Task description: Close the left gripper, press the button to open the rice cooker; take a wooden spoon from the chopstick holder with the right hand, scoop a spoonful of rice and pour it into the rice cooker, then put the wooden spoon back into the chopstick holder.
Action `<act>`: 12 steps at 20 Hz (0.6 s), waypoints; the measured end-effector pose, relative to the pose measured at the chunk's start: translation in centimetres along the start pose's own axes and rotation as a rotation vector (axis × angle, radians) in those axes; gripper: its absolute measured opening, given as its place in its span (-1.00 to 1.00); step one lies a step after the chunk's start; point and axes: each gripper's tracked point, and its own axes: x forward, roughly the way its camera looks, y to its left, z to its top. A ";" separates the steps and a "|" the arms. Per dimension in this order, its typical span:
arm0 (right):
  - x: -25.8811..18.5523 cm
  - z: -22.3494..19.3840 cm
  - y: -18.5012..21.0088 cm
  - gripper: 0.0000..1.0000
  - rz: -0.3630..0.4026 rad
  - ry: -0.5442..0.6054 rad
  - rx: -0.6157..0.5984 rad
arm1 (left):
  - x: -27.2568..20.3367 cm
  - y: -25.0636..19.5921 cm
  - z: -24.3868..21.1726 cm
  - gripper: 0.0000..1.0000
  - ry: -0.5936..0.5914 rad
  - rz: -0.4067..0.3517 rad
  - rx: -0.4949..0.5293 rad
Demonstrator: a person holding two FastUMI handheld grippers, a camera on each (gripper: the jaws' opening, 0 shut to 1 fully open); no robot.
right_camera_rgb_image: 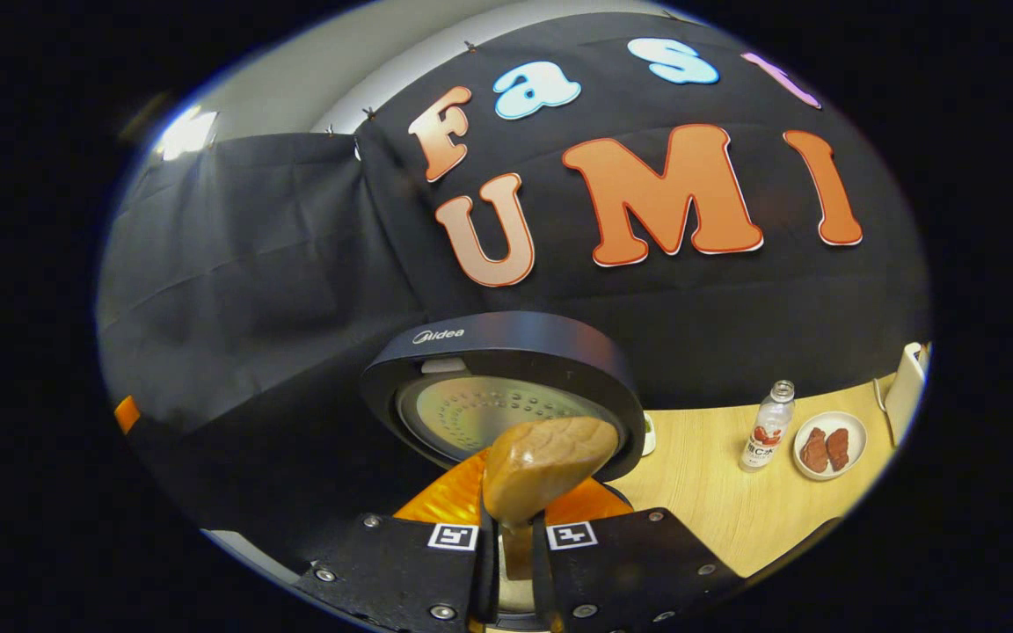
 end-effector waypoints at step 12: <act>-0.8 0.0 3.1 -0.73 0.036 -0.046 -0.396 | -1.7 1.3 -0.8 0.85 0.012 0.042 -0.012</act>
